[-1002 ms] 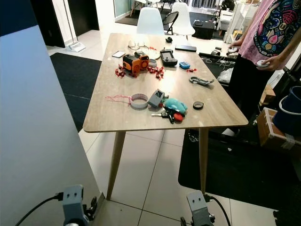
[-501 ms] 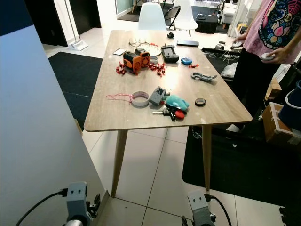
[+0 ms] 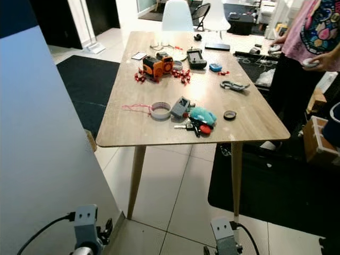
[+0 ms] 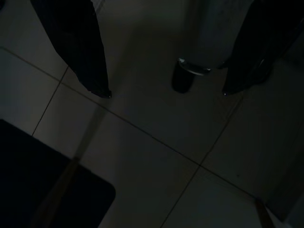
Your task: Hang keys on a hook
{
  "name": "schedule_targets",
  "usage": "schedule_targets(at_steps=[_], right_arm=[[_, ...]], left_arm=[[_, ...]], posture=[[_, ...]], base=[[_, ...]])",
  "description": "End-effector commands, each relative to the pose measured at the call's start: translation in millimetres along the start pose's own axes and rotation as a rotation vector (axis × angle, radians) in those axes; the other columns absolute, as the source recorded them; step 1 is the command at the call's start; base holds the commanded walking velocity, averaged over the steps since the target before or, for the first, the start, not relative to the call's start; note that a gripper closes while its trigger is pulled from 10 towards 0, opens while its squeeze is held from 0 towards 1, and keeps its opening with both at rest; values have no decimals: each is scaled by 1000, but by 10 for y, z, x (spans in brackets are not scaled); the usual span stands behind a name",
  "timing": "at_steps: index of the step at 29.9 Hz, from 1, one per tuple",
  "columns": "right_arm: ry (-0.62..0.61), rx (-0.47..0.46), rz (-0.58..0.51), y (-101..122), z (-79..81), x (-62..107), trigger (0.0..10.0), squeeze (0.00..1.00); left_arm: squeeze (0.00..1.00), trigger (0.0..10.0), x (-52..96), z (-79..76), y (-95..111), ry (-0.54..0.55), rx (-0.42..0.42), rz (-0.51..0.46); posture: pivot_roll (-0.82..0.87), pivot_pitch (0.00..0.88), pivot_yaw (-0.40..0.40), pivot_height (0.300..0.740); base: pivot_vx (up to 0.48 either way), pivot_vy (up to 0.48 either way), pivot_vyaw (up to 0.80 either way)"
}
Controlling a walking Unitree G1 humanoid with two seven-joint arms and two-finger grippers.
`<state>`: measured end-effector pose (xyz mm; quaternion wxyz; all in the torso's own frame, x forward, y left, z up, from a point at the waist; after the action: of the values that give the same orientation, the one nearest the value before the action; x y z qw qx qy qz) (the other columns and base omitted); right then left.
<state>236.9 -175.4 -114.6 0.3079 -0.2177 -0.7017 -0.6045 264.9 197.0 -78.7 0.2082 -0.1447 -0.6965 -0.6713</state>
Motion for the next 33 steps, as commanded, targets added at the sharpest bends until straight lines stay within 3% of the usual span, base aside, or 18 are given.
schedule_targets(at_steps=[1,14,33], right_arm=[[-15,-11,15,-68,-37,23,10000,0],[-16,-4,9,-64,-48,28,10000,0],[-12,4,1,-40,-42,24,10000,0]], left_arm=[[0,10000,14,-61,-63,-17,6,24],[0,10000,7,-101,-78,-38,0,39],[0,10000,-2,-205,-86,-112,-48,55]], posture=[[38,75,-11,740],[34,67,-16,740],[40,56,-17,740]], base=[[0,-446,0],[0,-445,0],[0,0,0]])
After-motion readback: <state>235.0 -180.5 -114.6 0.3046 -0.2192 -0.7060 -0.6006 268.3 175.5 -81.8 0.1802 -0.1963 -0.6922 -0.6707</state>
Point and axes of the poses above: a point about 5 cm out from each wrist's last joint towards the gripper, its own x axis pointing back from the gripper into the wrist, its own y axis along the axis of the wrist's last joint, z = x × y, the point moved 6 cm from there along -x, pointing out of the wrist towards the gripper, and after that the axes turned 2 degrees about -x, right-handed, at the moved point
